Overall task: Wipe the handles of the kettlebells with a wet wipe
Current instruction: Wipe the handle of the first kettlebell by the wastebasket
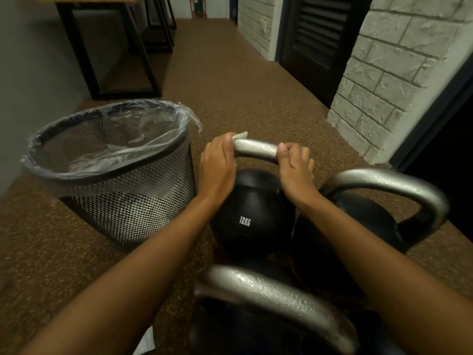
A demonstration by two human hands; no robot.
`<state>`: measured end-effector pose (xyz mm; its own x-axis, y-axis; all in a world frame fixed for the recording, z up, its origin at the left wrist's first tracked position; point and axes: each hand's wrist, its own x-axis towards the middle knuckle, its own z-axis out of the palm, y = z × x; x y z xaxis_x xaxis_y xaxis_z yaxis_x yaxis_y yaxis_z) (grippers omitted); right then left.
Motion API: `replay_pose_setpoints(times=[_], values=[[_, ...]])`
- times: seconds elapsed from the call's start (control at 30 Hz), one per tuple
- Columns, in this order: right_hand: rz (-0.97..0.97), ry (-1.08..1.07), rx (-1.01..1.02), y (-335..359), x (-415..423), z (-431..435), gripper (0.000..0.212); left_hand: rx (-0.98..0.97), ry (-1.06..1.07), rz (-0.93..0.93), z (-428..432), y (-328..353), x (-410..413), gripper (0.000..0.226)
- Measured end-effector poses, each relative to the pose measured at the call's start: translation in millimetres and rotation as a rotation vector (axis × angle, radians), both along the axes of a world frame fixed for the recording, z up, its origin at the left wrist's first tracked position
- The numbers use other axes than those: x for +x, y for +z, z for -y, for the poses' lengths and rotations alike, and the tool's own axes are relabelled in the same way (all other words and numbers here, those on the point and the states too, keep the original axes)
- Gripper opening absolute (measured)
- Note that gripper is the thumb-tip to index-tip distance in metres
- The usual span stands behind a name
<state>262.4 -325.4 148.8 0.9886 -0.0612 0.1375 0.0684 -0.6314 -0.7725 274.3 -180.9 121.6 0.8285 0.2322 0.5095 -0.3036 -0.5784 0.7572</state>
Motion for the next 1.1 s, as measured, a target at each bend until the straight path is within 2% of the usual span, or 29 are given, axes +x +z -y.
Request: replay_pose_setpoints(times=[0.1, 0.2, 0.3, 0.47, 0.57, 0.7, 0.77, 0.9, 0.97, 1.1], values=[[-0.006, 0.012, 0.000, 2, -1, 1, 0.039, 0.028, -0.009, 0.079, -6, -11, 0, 0.036], [-0.006, 0.008, 0.007, 2, -1, 1, 0.039, -0.050, 0.069, -0.094, -15, -4, 7, 0.042], [-0.002, -0.001, 0.009, 2, 1, 1, 0.039, -0.006, 0.081, -0.171, -15, 10, 18, 0.044], [-0.006, 0.002, 0.010, 1, 0, 0, 0.039, -0.006, -0.063, -0.042, 0, 7, 12, 0.022], [-0.008, 0.001, 0.006, 1, 0, 1, 0.039, -0.013, -0.053, 0.005, -5, -2, 4, 0.026], [0.008, 0.001, -0.004, 0, 0, 1, 0.039, -0.222, 0.031, -0.278, -14, 5, 14, 0.042], [0.021, -0.007, -0.007, -1, 1, 0, 0.040, -0.128, 0.013, -0.333, -14, 15, 18, 0.042], [0.028, -0.009, -0.007, -2, 1, -1, 0.039, 0.071, -0.071, -0.250, -14, 24, 16, 0.042], [0.020, -0.001, -0.007, -1, 0, 0, 0.039, 0.063, -0.121, -0.285, -18, 27, 16, 0.040], [0.022, 0.007, -0.008, -1, 0, 2, 0.038, -0.055, -0.113, -0.531, -21, 35, 27, 0.028]])
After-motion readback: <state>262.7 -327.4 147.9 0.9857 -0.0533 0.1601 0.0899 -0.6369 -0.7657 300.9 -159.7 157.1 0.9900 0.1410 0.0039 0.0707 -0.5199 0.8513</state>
